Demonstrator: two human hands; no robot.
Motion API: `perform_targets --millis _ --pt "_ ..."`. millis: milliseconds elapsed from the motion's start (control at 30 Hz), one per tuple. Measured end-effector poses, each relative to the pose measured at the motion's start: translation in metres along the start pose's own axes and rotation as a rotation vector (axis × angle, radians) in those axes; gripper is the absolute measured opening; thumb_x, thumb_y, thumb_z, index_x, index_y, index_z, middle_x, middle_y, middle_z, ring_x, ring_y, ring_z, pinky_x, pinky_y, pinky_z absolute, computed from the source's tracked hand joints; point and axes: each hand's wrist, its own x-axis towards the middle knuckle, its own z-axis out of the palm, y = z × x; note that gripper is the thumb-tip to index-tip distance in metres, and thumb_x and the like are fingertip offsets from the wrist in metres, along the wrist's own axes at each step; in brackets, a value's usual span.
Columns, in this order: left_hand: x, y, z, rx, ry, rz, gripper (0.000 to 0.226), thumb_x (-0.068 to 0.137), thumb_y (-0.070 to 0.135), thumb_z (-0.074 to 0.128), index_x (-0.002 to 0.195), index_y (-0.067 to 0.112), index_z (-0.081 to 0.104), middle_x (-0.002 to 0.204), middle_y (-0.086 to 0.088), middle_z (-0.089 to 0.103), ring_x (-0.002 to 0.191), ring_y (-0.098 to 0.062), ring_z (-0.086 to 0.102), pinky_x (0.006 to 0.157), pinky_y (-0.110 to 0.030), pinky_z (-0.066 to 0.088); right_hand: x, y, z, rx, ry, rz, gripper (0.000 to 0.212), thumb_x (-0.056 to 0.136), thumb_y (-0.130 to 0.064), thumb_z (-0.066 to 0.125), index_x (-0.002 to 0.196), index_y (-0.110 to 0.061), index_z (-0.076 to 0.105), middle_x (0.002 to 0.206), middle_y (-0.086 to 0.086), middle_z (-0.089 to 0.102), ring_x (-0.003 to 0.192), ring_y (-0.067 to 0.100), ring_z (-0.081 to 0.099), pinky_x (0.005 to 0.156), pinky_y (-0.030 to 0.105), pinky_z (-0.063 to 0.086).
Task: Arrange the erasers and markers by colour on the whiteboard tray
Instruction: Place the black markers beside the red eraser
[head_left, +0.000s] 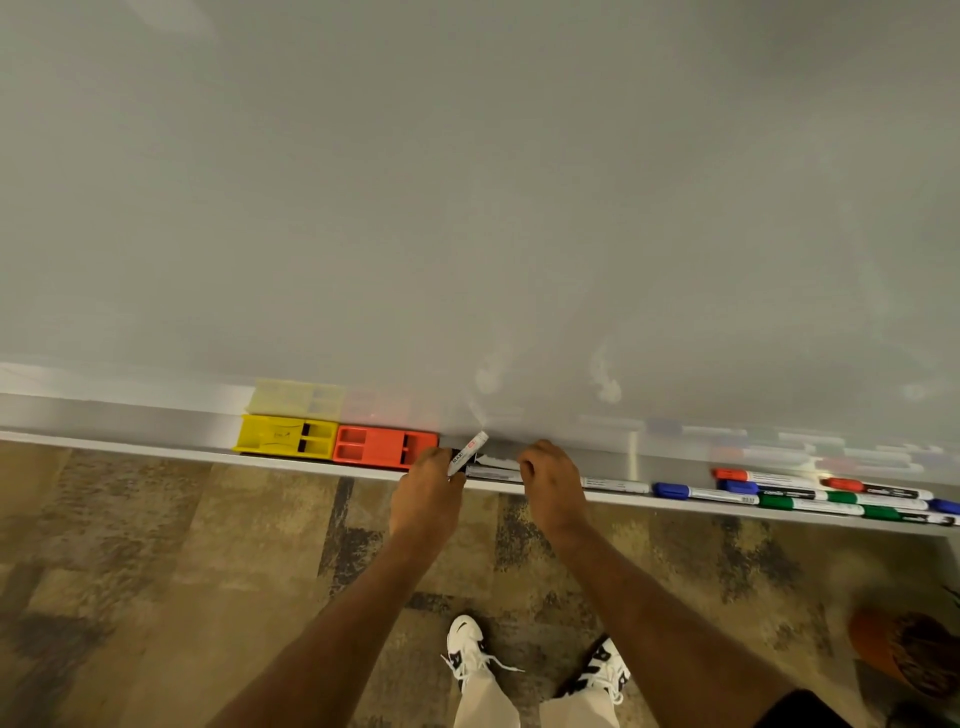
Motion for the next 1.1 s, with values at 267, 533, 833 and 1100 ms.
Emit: perform_targets --millis 267,533,833,1100 --pt "-0.015 0.005 -0.013 0.063 -0.004 0.142 0.027 0.093 0.038 0.046 0.106 0.016 0.055 0.106 0.001 0.043 0.064 -0.013 0.051 0.053 -0.031 0.046 -0.011 -0.01 -0.022 0.216 0.003 0.021 0.019 0.088 -0.014 0.058 0.103 -0.017 0.07 0.093 -0.005 0.065 0.081 0.009 0.058 0.071 0.021 0.049" --pt "-0.023 0.02 -0.025 0.073 -0.114 0.425 0.036 0.094 0.021 0.038 0.124 0.016 0.058 0.103 0.003 0.048 0.084 -0.013 0.05 0.073 -0.03 0.047 -0.029 -0.036 -0.063 0.913 -0.074 0.292 0.01 0.088 -0.011 0.065 0.095 -0.015 0.071 0.082 0.01 0.073 0.065 0.027 0.067 0.055 0.041 0.057" --pt "-0.02 0.039 -0.026 -0.535 0.058 -0.078 0.028 0.08 0.026 0.076 0.106 0.024 0.065 0.094 0.011 0.065 0.085 -0.003 0.063 0.072 -0.019 0.052 -0.037 -0.018 -0.078 1.011 0.162 0.354 0.016 0.086 0.002 0.064 0.087 -0.011 0.073 0.074 0.015 0.072 0.064 0.025 0.068 0.06 0.027 0.058" --pt "-0.018 0.045 -0.024 -0.687 0.128 -0.288 0.023 0.081 0.015 0.076 0.098 0.024 0.065 0.083 0.008 0.068 0.074 -0.003 0.063 0.053 -0.01 0.045 -0.037 -0.012 -0.069 1.149 0.262 0.437 0.013 0.085 0.004 0.065 0.096 -0.003 0.067 0.082 0.016 0.072 0.069 0.026 0.071 0.062 0.028 0.059"
